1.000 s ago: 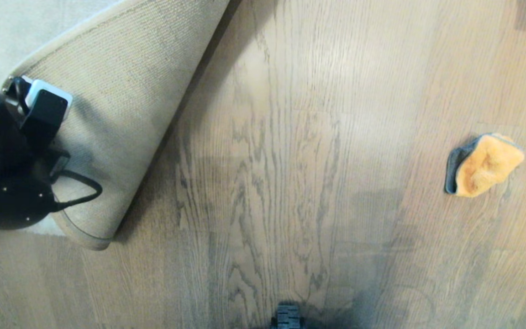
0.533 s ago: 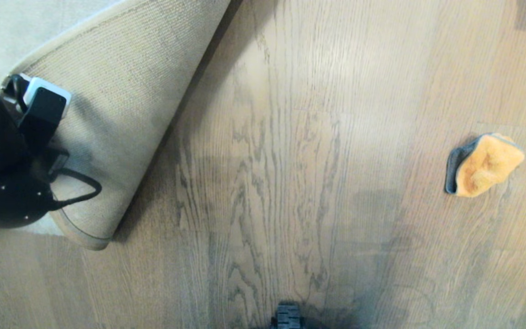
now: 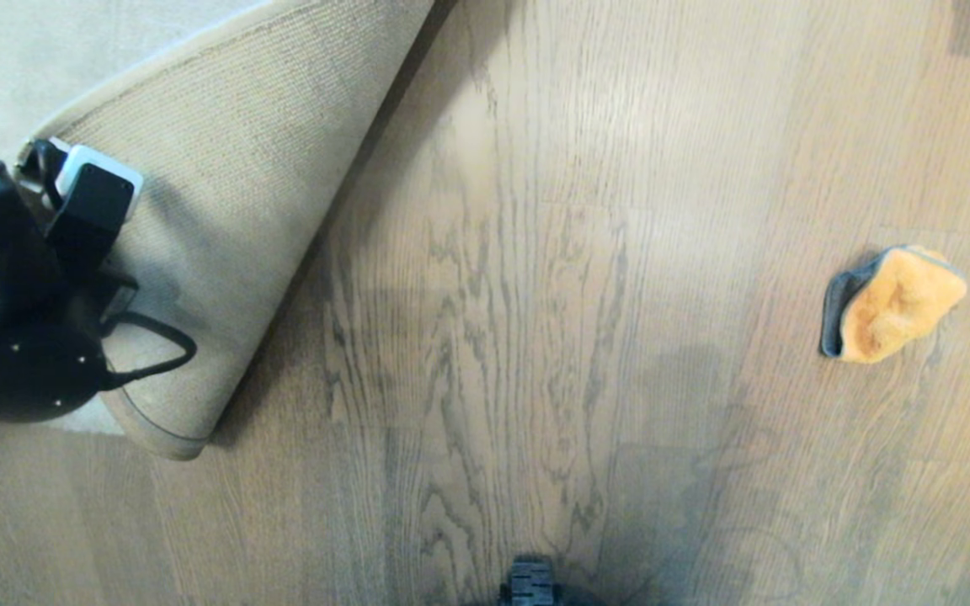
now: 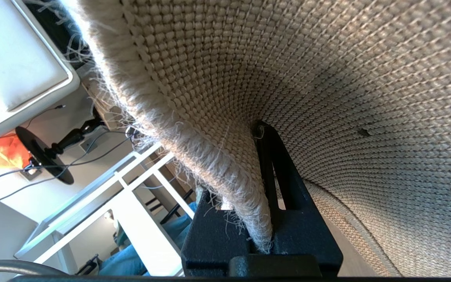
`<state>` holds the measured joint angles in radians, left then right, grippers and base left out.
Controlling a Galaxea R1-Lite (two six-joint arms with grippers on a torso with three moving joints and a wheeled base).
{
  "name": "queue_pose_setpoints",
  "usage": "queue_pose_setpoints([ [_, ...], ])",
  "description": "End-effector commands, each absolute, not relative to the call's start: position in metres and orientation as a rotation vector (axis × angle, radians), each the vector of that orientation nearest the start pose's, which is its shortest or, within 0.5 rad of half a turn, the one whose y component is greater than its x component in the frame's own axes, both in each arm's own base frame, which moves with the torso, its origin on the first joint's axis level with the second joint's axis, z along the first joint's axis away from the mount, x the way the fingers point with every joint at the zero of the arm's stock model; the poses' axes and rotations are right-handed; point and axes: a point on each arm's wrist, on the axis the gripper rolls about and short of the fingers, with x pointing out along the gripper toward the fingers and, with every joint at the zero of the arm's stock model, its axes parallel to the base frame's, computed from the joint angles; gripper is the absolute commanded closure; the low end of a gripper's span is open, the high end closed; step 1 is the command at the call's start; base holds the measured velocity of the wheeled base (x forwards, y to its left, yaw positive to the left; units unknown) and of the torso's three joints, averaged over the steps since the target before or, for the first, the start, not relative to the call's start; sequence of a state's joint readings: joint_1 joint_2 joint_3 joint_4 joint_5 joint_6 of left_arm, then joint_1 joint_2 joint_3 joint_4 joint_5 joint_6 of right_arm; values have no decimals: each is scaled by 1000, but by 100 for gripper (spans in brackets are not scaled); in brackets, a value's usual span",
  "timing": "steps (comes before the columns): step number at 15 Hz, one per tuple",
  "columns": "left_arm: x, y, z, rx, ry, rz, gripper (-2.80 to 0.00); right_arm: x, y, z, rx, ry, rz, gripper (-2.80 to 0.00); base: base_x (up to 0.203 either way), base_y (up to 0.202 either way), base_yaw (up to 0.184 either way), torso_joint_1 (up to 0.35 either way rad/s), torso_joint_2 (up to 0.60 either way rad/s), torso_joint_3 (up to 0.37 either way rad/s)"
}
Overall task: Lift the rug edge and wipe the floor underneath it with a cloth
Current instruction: Put down the rag
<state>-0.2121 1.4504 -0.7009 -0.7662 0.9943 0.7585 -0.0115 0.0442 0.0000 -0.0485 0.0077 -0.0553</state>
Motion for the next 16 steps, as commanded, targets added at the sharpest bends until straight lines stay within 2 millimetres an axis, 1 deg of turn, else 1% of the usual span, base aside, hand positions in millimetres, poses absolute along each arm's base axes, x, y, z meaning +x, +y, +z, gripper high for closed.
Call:
queue_pose_setpoints([
  [1,234,-32,235,711,283,749,0,-23,0,81,-33,-49,-5,0,0,0,0,0,0,0],
  [5,231,-32,237,705,275,751,0,-23,0,81,-33,-49,-5,0,0,0,0,0,0,0],
  [8,229,-36,240,700,260,737,0,-23,0,81,-33,-49,-5,0,0,0,0,0,0,0],
  [10,226,-43,242,698,243,711,0,-23,0,81,-33,-49,-5,0,0,0,0,0,0,0],
  [14,223,-47,245,692,224,691,0,-23,0,81,-33,-49,-5,0,0,0,0,0,0,0],
  [16,221,-47,241,698,235,689,0,-23,0,81,-33,-49,-5,0,0,0,0,0,0,0],
])
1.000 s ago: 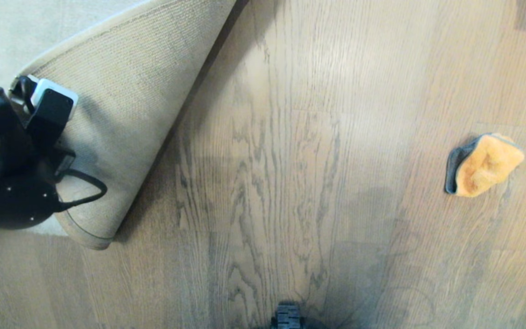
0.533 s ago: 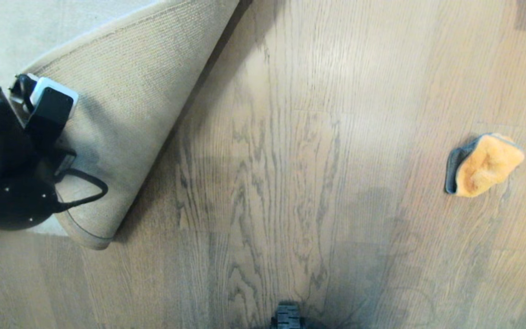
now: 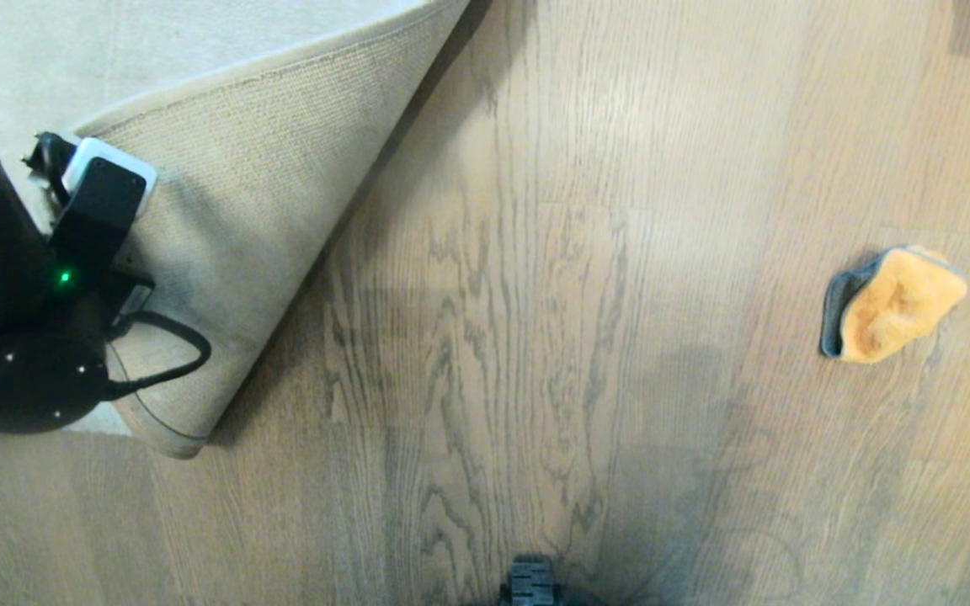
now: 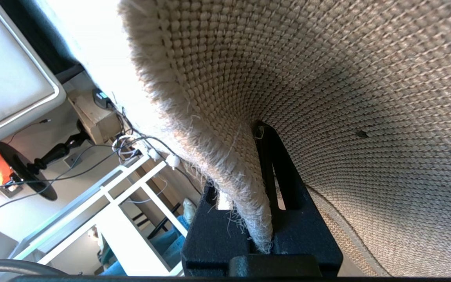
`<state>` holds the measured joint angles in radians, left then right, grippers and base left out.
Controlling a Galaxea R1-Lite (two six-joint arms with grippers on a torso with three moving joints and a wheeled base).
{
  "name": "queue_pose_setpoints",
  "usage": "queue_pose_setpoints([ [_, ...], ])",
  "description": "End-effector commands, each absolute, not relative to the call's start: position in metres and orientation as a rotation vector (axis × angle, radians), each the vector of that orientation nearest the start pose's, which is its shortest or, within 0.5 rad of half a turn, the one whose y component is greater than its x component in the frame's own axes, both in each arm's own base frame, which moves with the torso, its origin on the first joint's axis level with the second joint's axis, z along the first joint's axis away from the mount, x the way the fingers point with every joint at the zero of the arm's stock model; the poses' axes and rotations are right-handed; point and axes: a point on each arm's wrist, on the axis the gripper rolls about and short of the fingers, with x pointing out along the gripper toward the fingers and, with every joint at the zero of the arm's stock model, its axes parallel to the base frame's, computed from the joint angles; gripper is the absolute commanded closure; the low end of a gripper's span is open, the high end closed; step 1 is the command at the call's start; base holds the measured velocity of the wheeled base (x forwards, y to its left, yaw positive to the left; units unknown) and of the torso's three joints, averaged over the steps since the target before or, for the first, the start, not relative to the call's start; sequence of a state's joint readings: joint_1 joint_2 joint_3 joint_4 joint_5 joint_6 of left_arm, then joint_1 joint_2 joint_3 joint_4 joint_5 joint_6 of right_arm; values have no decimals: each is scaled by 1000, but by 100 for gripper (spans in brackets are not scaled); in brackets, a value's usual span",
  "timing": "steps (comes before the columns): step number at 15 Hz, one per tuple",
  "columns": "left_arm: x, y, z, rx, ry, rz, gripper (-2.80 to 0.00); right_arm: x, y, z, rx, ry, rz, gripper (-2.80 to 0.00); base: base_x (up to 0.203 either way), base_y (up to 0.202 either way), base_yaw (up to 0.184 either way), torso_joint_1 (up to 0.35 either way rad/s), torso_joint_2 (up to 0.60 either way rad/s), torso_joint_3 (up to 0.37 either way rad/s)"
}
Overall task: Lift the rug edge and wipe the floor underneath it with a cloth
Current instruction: Put down the rag
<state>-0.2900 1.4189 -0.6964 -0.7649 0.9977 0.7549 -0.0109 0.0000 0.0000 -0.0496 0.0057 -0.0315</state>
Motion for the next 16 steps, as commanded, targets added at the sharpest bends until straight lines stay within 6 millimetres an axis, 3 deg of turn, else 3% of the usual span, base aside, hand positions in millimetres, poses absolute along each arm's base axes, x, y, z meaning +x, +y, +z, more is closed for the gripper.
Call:
queue_pose_setpoints([
  [1,219,-46,242,694,230,689,0,-23,0,81,-33,-49,-5,0,0,0,0,0,0,0],
  [16,225,-55,240,655,214,674,0,-23,0,81,-33,-49,-5,0,0,0,0,0,0,0],
])
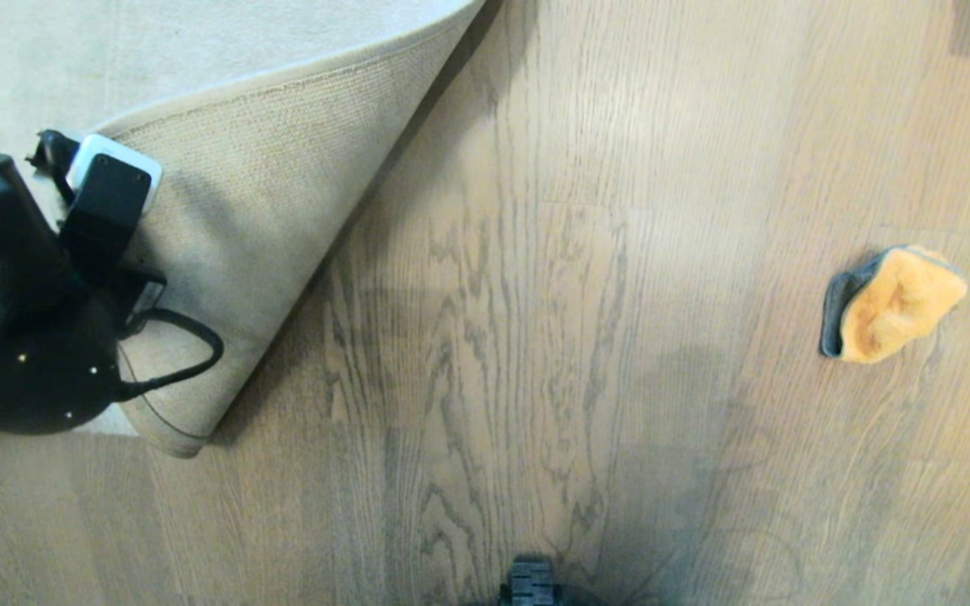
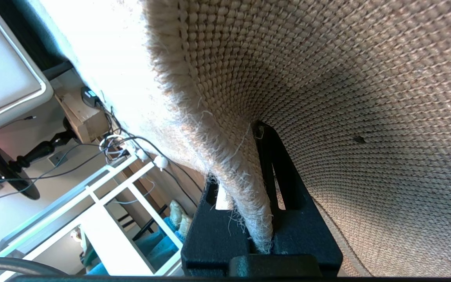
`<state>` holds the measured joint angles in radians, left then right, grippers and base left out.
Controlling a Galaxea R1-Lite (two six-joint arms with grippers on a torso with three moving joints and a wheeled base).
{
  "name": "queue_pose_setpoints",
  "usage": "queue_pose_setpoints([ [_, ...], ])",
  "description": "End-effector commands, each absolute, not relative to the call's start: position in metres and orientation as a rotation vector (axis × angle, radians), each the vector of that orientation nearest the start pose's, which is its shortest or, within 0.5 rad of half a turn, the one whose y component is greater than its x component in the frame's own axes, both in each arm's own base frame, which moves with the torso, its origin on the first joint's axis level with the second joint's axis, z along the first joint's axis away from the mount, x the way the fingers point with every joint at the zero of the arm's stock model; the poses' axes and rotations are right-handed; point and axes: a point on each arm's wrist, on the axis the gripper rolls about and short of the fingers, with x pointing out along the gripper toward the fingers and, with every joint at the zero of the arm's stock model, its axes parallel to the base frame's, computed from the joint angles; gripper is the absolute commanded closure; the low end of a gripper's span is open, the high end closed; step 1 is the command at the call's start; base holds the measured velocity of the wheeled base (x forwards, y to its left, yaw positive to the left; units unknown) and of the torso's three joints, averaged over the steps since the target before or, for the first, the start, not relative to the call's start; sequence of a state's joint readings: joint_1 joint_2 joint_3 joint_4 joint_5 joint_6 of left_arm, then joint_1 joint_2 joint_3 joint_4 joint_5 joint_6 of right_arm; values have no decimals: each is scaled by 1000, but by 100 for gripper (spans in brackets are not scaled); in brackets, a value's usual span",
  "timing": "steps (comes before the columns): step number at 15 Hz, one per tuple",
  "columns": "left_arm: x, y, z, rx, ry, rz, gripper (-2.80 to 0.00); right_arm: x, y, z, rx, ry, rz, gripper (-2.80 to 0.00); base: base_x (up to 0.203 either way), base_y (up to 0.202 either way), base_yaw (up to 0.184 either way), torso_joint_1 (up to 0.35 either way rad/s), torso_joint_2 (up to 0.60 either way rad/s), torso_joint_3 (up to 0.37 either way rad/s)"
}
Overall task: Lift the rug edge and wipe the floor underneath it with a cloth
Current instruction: Put down the rag
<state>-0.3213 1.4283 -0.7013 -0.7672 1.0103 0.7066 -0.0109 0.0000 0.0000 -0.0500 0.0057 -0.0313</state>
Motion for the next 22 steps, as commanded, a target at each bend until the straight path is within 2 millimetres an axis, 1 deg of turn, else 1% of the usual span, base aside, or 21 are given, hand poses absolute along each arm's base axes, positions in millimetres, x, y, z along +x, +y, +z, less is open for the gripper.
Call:
queue_pose_setpoints([
  [1,225,-55,240,654,214,672,0,-23,0,81,-33,-49,-5,0,0,0,0,0,0,0],
  [5,223,-55,242,651,210,674,0,-23,0,81,-33,-49,-5,0,0,0,0,0,0,0],
  [9,214,-55,251,628,177,676,0,-23,0,81,-33,-49,-5,0,0,0,0,0,0,0],
  [13,213,-55,255,619,167,679,0,-23,0,81,-33,-49,-5,0,0,0,0,0,0,0],
  [14,213,-55,256,617,165,680,-280,-23,0,81,-33,-49,-5,0,0,0,0,0,0,0],
  [19,215,-57,259,609,153,675,-280,-23,0,81,-33,-49,-5,0,0,0,0,0,0,0],
  [22,218,-64,260,606,142,652,-280,-23,0,81,-33,-49,-5,0,0,0,0,0,0,0],
])
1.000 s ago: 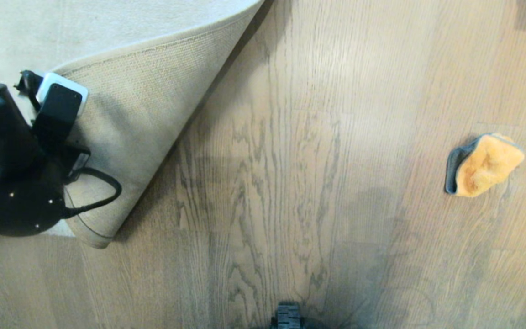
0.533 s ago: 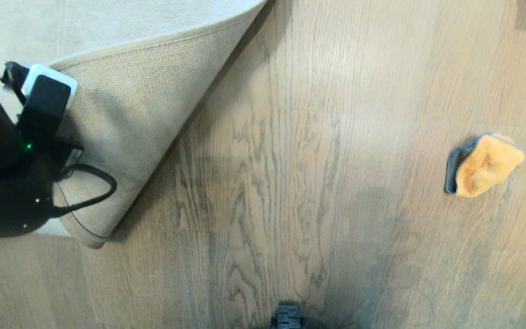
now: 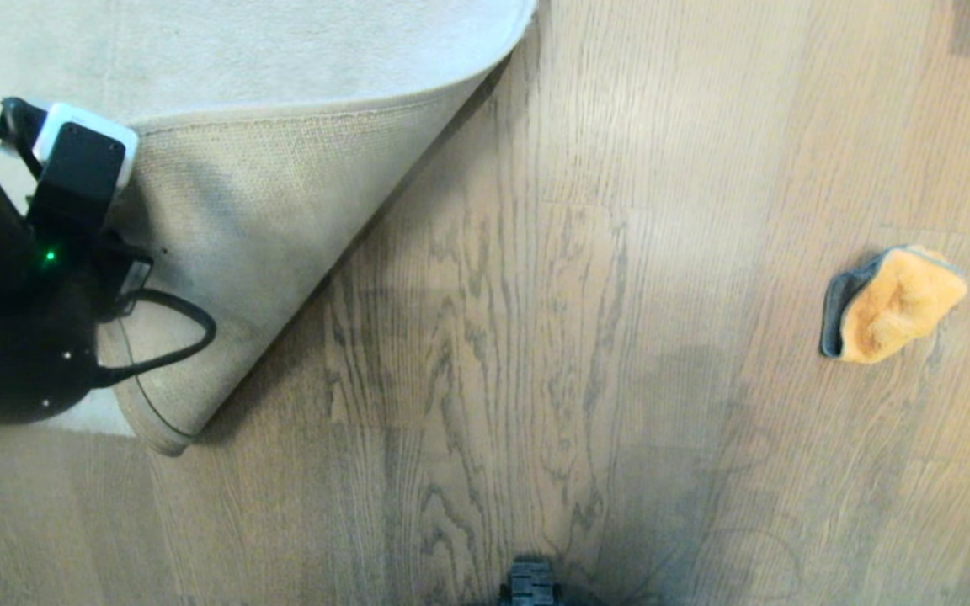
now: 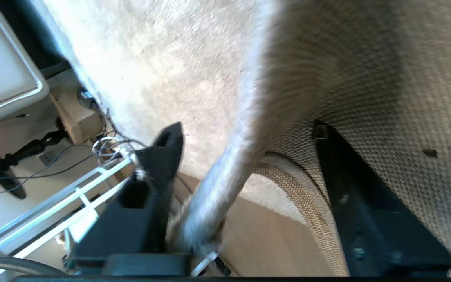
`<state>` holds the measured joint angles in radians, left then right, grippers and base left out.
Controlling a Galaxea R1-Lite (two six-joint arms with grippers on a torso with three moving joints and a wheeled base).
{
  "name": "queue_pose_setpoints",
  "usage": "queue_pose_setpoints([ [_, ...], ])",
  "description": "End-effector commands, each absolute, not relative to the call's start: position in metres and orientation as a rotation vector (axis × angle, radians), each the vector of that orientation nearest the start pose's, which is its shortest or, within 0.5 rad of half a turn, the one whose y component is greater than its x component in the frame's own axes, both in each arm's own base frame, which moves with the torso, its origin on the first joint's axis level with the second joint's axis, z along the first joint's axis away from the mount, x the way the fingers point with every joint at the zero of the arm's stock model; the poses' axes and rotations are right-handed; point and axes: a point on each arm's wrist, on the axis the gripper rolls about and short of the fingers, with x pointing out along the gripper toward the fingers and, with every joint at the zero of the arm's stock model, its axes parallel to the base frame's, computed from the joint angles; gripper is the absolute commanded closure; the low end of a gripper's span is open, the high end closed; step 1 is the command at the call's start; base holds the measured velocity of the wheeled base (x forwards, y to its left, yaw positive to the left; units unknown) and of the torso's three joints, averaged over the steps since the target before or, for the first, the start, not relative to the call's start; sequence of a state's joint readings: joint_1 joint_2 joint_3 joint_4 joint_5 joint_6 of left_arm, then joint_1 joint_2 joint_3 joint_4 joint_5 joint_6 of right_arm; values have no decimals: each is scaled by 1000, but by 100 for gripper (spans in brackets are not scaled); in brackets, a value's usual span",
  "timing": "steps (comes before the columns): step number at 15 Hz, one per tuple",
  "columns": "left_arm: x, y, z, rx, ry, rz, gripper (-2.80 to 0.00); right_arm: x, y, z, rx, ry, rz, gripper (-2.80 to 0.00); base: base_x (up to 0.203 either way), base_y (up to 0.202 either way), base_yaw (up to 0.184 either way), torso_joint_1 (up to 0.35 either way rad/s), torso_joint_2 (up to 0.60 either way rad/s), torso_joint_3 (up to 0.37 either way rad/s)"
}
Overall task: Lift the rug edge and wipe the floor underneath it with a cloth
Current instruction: Put down the rag, then lay down the carpet
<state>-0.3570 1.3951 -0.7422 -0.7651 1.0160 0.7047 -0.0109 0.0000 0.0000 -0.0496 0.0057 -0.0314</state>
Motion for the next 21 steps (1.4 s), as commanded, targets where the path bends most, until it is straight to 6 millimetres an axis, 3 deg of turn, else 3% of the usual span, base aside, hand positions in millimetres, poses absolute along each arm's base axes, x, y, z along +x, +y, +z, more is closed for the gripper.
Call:
queue_pose_setpoints([
  [1,219,-68,263,600,132,642,-280,-23,0,81,-33,-49,-5,0,0,0,0,0,0,0],
  [11,220,-102,281,543,49,537,-280,-23,0,81,-33,-49,-5,0,0,0,0,0,0,0],
  [21,207,-109,299,493,0,517,-280,-23,0,81,-33,-49,-5,0,0,0,0,0,0,0],
])
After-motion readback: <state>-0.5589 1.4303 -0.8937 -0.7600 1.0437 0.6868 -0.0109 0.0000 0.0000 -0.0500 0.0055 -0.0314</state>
